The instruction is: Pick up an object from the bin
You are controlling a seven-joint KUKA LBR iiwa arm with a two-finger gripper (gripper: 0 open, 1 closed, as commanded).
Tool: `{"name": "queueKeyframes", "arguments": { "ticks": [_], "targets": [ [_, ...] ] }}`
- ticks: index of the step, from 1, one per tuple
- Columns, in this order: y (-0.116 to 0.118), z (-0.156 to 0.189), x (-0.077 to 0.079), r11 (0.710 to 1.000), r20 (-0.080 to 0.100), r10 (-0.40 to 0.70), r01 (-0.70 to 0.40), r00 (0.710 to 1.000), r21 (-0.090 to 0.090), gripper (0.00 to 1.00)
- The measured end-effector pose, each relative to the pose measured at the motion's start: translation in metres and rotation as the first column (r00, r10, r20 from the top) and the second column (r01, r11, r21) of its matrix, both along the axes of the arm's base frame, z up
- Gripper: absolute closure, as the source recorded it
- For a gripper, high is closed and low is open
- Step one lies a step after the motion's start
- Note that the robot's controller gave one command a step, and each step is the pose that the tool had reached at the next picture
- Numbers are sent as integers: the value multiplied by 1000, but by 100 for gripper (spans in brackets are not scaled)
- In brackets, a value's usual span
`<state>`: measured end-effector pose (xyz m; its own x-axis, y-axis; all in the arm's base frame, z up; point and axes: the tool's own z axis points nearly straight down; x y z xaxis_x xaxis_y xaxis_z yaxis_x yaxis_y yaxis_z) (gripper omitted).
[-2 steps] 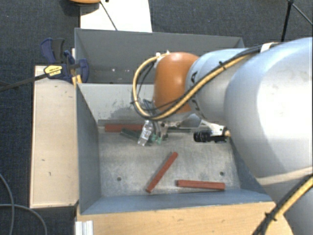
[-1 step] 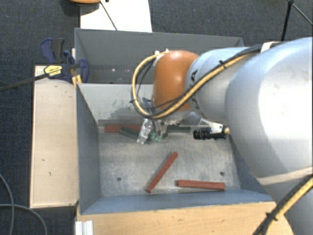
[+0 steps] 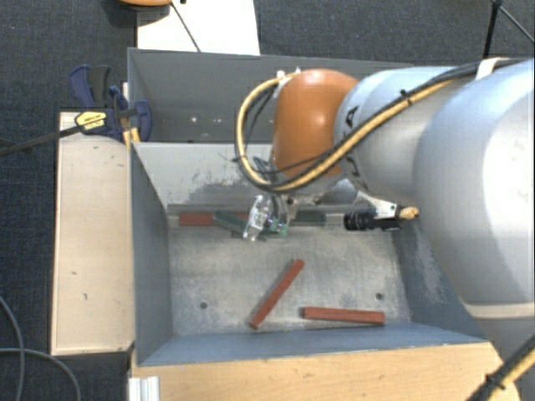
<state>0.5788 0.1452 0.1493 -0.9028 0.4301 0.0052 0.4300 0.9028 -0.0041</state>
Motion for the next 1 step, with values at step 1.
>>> {"name": "queueKeyframes", "arguments": {
  "ticks": [1],
  "targets": [
    [-3, 69, 2, 1000, 5, 9, -9, 1000, 1, 100]
  ]
}}
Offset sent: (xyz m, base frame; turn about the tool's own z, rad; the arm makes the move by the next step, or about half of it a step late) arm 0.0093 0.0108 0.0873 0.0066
